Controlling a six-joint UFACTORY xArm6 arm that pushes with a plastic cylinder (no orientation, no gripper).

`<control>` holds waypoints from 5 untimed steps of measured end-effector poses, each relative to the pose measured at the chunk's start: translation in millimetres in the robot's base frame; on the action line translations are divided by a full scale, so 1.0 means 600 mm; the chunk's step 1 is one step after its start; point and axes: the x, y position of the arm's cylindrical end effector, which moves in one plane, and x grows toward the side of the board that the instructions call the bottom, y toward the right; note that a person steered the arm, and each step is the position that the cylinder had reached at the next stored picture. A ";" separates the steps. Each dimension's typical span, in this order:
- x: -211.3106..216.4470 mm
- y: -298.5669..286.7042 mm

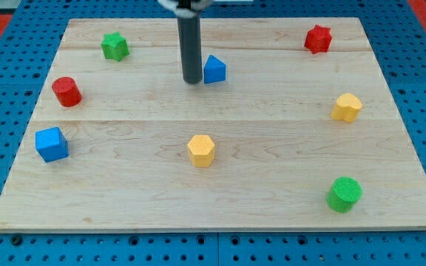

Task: Move the green star to the top right of the blue triangle

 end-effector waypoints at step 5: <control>-0.140 -0.406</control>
